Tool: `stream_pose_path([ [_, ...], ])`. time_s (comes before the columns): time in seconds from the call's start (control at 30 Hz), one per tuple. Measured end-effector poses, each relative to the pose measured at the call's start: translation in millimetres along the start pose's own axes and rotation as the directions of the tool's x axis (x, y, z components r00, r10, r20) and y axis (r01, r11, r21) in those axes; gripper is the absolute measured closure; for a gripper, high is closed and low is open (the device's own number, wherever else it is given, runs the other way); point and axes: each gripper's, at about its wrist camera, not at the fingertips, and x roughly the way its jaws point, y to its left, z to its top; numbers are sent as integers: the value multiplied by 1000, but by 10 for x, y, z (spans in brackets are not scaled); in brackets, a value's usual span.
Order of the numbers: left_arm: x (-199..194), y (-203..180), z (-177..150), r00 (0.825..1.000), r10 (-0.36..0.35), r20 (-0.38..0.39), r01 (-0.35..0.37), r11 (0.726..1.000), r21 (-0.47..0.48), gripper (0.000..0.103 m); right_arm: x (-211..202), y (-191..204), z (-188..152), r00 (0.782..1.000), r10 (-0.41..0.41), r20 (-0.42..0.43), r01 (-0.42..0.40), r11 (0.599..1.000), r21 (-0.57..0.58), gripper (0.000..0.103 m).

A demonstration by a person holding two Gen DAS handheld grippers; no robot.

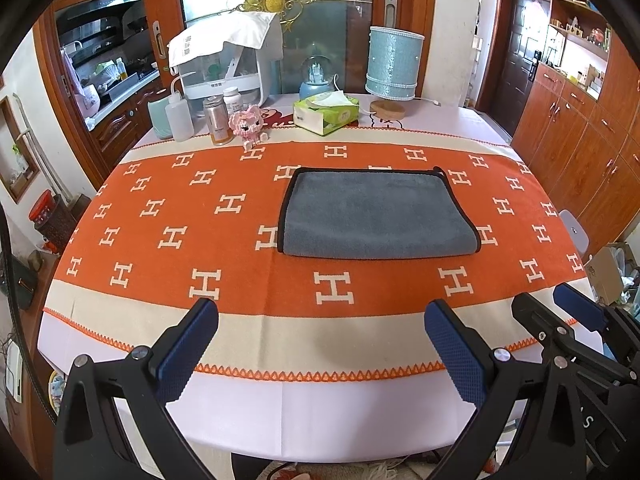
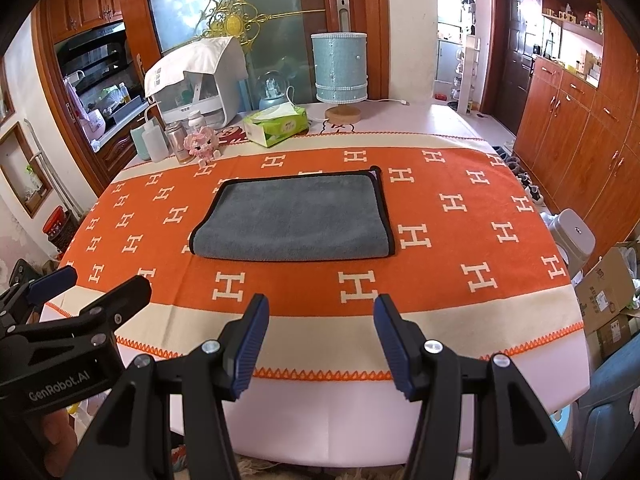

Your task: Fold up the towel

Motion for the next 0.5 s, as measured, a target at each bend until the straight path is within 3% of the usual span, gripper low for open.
stream_pose_path([
  [0.5,23,-1,-12,1000,-4,-7,4,1000,2,1,34,-5,-8,1000,2,-12,-2,1000,4,48],
])
